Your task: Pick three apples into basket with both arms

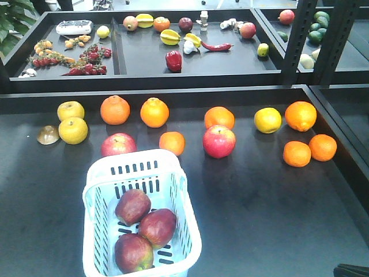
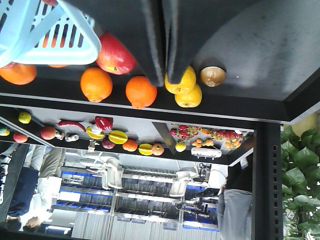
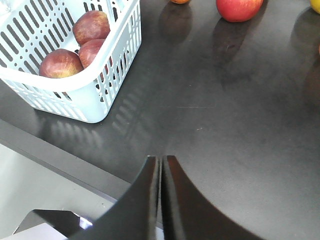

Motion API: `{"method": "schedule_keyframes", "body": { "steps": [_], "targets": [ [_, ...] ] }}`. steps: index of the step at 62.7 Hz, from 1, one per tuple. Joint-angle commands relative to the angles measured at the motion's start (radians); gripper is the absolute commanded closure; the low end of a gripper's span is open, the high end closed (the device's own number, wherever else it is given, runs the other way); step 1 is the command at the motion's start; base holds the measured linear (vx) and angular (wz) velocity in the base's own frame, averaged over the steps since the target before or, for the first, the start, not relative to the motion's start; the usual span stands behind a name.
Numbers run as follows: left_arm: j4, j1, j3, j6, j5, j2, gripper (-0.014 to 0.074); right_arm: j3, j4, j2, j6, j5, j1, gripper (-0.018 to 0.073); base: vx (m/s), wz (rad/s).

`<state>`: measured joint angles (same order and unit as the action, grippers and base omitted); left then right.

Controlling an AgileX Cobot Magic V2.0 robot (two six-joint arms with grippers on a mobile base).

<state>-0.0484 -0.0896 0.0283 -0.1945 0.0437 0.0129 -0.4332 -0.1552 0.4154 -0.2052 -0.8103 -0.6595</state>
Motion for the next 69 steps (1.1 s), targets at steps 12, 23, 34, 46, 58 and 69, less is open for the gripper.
{"method": "schedule_keyframes", "body": {
  "steps": [12, 23, 34, 46, 58, 69],
  "targets": [
    [0.009, -0.001, -0.032, -0.007, -0.075, 0.003, 0.0602, -0.027, -0.017, 0.007, 0.004, 0.054, 0.004, 0.0564, 0.00, 0.00],
    [0.009, -0.001, -0.032, -0.007, -0.075, 0.003, 0.0602, -0.027, -0.017, 0.007, 0.004, 0.054, 0.004, 0.0564, 0.00, 0.00],
    [0.009, -0.001, -0.032, -0.007, -0.075, 0.003, 0.0602, -0.027, -0.017, 0.007, 0.004, 0.054, 0.004, 0.0564, 0.00, 0.00],
    [0.009, -0.001, -0.032, -0.007, -0.075, 0.003, 0.0602, -0.027, -0.017, 0.007, 0.004, 0.054, 0.004, 0.0564, 0.00, 0.00],
    [0.009, -0.001, -0.032, -0.007, -0.075, 0.003, 0.0602, -0.027, -0.017, 0.007, 0.008, 0.053, 0.004, 0.0564, 0.00, 0.00],
    [0.009, -0.001, -0.032, -0.007, -0.075, 0.003, 0.0602, -0.010, -0.027, 0.007, 0.011, 0.069, 0.004, 0.0564, 0.00, 0.00]
  ]
}}
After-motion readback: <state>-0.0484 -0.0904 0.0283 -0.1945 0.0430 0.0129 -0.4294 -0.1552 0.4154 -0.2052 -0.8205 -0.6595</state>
